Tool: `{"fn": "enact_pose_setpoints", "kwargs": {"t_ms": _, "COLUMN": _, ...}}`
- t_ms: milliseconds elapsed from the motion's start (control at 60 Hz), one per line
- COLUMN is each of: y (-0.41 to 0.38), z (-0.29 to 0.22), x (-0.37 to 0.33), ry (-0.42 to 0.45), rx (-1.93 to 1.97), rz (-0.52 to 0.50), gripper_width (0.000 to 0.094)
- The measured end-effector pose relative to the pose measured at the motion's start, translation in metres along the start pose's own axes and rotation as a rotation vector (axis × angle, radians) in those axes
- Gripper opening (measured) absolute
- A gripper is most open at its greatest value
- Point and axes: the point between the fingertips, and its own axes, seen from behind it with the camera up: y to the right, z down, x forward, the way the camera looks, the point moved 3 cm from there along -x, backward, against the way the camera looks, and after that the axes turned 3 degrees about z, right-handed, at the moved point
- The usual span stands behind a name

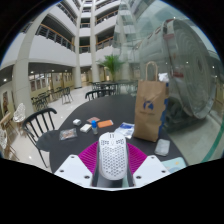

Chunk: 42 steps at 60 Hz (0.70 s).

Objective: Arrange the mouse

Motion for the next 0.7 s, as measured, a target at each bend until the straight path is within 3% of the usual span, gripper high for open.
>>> {"fn": "enact_pose_setpoints", "kwargs": {"t_ms": 83, "y": 0.044, "z": -0.020, "x": -0.037, "ry": 0.046, "rx": -0.059, "rz": 0.074, "gripper_width": 0.0401}}
{"fn": "enact_pose_setpoints", "kwargs": {"t_ms": 167, "y": 0.089, "z": -0.008, "x": -0.061, "ry": 0.018, "rx": -0.042, "rz": 0.156, "gripper_width": 0.0399}}
{"fn": "enact_pose_setpoints", "kwargs": {"t_ms": 333, "y": 0.142, "z": 0.097, "x": -0.039, "ry": -0.199, "rx": -0.002, "rz": 0.201, "gripper_width": 0.0400}}
{"fn": "enact_pose_setpoints", "kwargs": {"t_ms": 450, "y": 0.152, "z": 0.135, "x": -0.028, "ry": -0.269, "rx": 0.011, "rz": 0.190, "gripper_width": 0.0405}}
{"fn": "enact_pose_setpoints", "kwargs": {"t_ms": 650, "y": 0.157, "z": 0.147, "x": -0.014, "ry": -0.289, "rx": 0.025, "rz": 0.148, "gripper_width": 0.0593}}
{"fn": "enact_pose_setpoints", "kwargs": {"t_ms": 700, "y": 0.155, "z": 0.150, "x": -0.018, "ry": -0.303, "rx": 0.009, "rz": 0.115, "gripper_width": 0.0758}}
